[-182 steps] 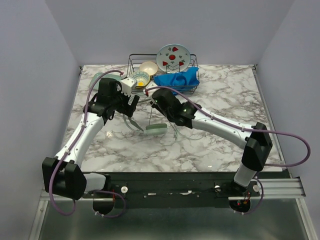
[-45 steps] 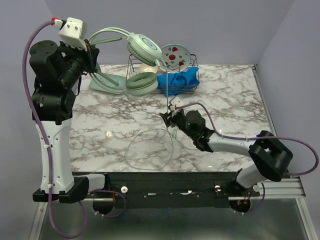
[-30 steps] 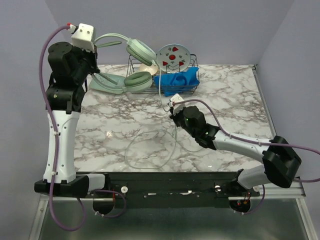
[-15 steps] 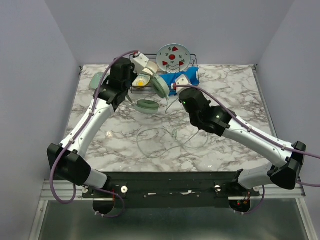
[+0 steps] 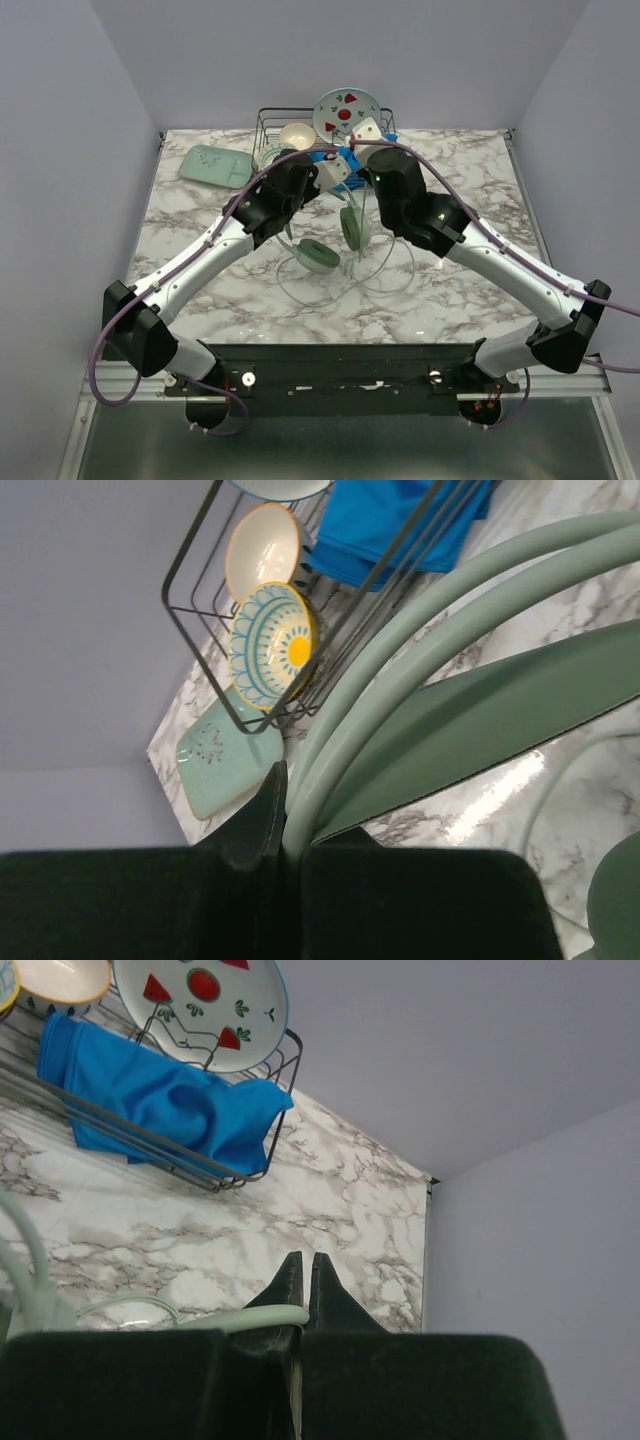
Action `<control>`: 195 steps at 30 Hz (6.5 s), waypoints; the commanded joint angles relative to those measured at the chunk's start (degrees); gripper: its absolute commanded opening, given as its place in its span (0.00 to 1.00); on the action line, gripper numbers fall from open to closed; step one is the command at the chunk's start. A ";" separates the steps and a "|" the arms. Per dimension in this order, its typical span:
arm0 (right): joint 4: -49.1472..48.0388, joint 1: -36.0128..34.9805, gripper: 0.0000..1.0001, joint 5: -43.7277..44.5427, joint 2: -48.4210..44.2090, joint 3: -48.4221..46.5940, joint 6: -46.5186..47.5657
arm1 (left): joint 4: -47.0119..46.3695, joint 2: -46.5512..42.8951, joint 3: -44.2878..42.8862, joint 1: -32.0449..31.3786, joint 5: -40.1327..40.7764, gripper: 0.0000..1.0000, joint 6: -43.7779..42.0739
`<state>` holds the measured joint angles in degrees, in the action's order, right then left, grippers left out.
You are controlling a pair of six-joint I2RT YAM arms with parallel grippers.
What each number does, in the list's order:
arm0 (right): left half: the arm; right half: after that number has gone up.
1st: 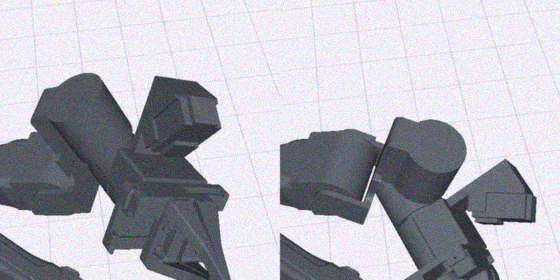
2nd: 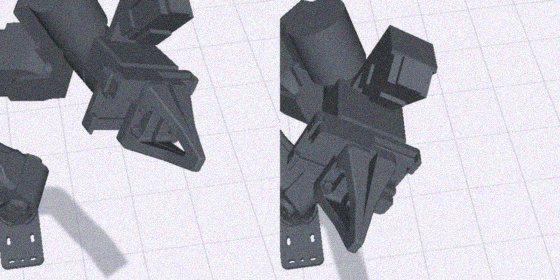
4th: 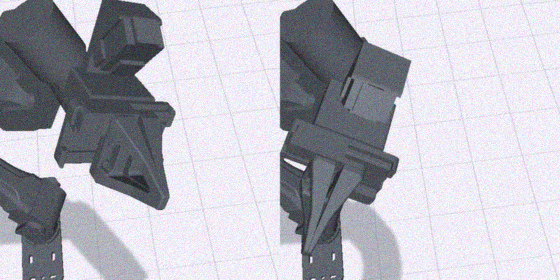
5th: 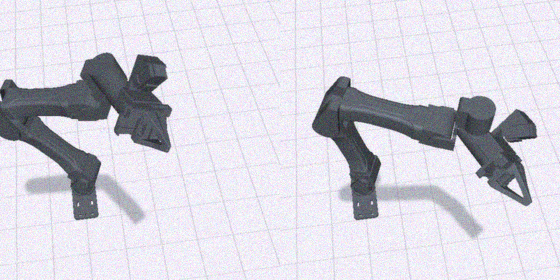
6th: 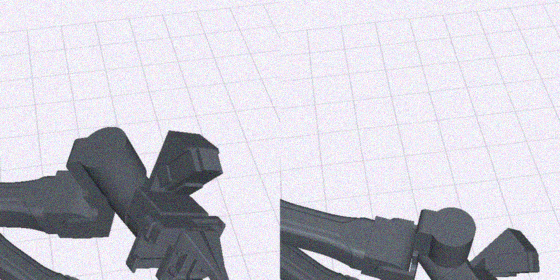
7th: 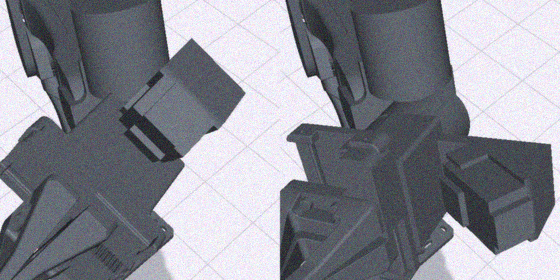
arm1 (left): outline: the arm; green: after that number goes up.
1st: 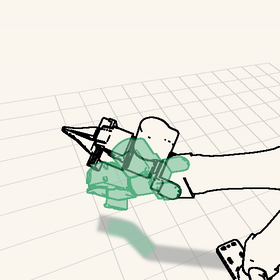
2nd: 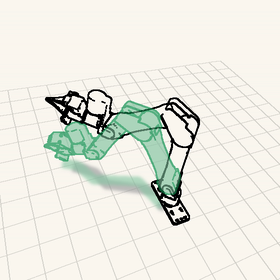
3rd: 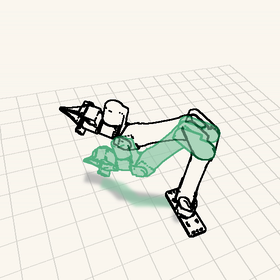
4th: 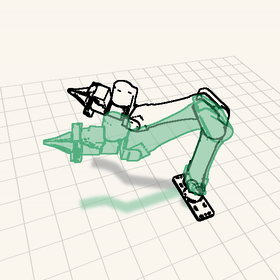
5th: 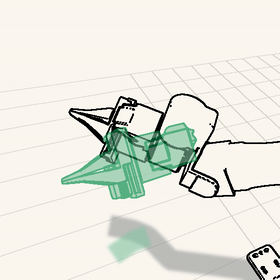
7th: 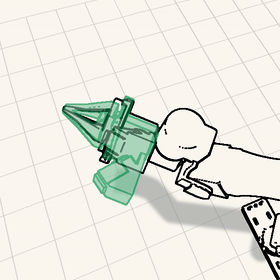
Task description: Wrap the headphones
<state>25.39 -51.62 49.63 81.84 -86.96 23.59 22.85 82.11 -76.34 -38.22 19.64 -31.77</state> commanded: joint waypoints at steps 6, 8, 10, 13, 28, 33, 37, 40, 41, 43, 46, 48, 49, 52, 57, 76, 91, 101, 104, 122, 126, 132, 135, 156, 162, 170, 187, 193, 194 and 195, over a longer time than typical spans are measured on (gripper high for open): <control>0.72 3.62 0.01 -11.47 2.18 -7.43 3.66 | 12.82 -8.09 -6.28 -3.18 -17.51 0.00 7.60; 0.72 4.94 0.01 -15.67 2.01 -7.35 1.99 | 14.50 -8.98 -6.98 -3.27 -22.42 0.00 8.39; 0.72 6.78 0.01 -19.46 1.39 -6.83 -0.64 | 15.46 -10.47 -7.16 -3.27 -24.46 0.00 8.74; 0.02 9.24 0.01 -28.51 0.25 -5.86 -3.98 | 17.04 -11.61 -8.12 -3.27 -27.63 0.00 9.53; -17.11 14.26 0.37 -54.71 -3.09 10.64 -13.91 | 22.06 -14.43 -19.63 -3.18 -36.26 0.00 21.56; -28.51 15.93 0.60 -64.72 -2.92 16.20 -18.84 | 23.03 -13.73 -26.31 -3.18 -28.62 0.00 25.79; -34.25 15.93 0.64 -68.70 -0.11 18.14 -23.32 | 23.82 -12.50 -31.94 -3.18 -25.09 0.00 28.33; -39.87 16.02 0.65 -66.85 2.44 21.12 -26.13 | 24.69 -11.62 -36.07 -3.00 -25.61 0.00 31.31; -41.45 15.93 0.65 -66.85 3.23 21.82 -26.75 | 24.78 -11.44 -38.16 -3.00 -25.88 0.00 31.59; -44.63 15.93 0.66 -69.30 6.38 22.53 -28.77 | 25.05 -10.57 -39.94 -2.57 -26.23 0.00 33.87; -46.48 16.02 0.66 -72.30 10.16 22.53 -32.19 | 24.44 -9.69 -41.70 -2.13 -24.05 0.00 34.67; -48.66 16.02 0.66 -72.91 11.23 23.41 -33.52 | 24.00 -9.42 -42.05 -1.51 -22.55 0.00 34.41; -49.29 15.93 0.66 -72.92 11.67 24.54 -34.48 | 23.56 -9.25 -42.05 -1.25 -22.19 0.00 34.23; -51.14 16.02 0.64 -72.57 13.34 26.04 -35.72 | 23.12 -8.98 -43.02 0.51 -21.31 0.00 34.40; -54.90 15.85 0.61 -73.79 18.77 27.10 -39.41 | 22.94 -7.32 -46.80 3.84 -23.05 0.00 38.53; -44.21 7.15 0.01 -64.84 28.90 17.18 -38.21 | 16.27 -0.55 -46.01 25.72 -30.01 0.00 55.40; -18.90 -7.44 0.01 -53.15 20.20 12.17 -21.93 | -2.80 7.37 -34.50 36.55 -7.25 0.00 44.00; -1.84 -9.47 0.01 -34.54 13.26 4.52 -17.10 | -26.24 5.09 -14.13 32.43 2.34 0.00 13.61; 2.46 -9.38 0.01 -22.94 11.67 2.50 -14.73 | -30.92 2.37 -5.25 27.77 0.84 0.00 0.99; 6.08 6.17 0.01 -14.02 3.68 0.82 -8.13 | -0.03 -11.35 8.49 12.99 -23.06 0.00 -8.94; 4.33 9.51 0.01 -17.80 2.27 0.91 -8.56 | 6.23 -11.97 5.07 12.20 -27.36 0.00 -6.20; -0.06 12.68 0.01 -23.60 0.25 3.72 -9.70 | 13.88 -12.41 -1.25 11.94 -33.34 0.00 1.42; -5.14 13.21 0.01 -29.04 -1.41 7.41 -11.02 | 16.43 -12.50 -5.21 11.94 -36.59 0.00 6.18; -45.85 13.91 0.43 -68.25 16.48 12.70 -38.88 | 21.97 -10.04 -39.04 11.94 -41.97 0.00 36.33; -47.88 13.91 0.44 -69.14 24.93 11.99 -42.75 | 22.06 -8.10 -45.65 12.02 -37.93 0.00 38.10; -49.47 13.91 0.42 -70.28 32.49 15.58 -45.21 | 20.31 -5.47 -48.64 14.13 -33.44 0.00 39.85; -39.03 9.00 0.01 -64.31 29.95 21.93 -39.16 | 11.43 0.68 -45.75 31.08 -34.76 0.00 50.84; -30.32 1.35 0.01 -59.48 29.60 17.70 -32.48 | 5.02 3.84 -40.56 36.63 -28.53 0.00 53.57; -29.18 0.30 0.01 -58.77 29.43 17.27 -31.51 | 4.05 4.46 -40.30 37.33 -26.34 0.00 53.57; -26.29 -1.80 0.01 -58.51 29.43 15.69 -29.68 | 3.52 5.16 -40.21 39.60 -25.80 0.00 53.83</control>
<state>-10.66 -47.64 -13.17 113.67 -67.29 -13.08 34.70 84.75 -117.58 -3.46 -13.76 17.30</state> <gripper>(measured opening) 0.046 0.061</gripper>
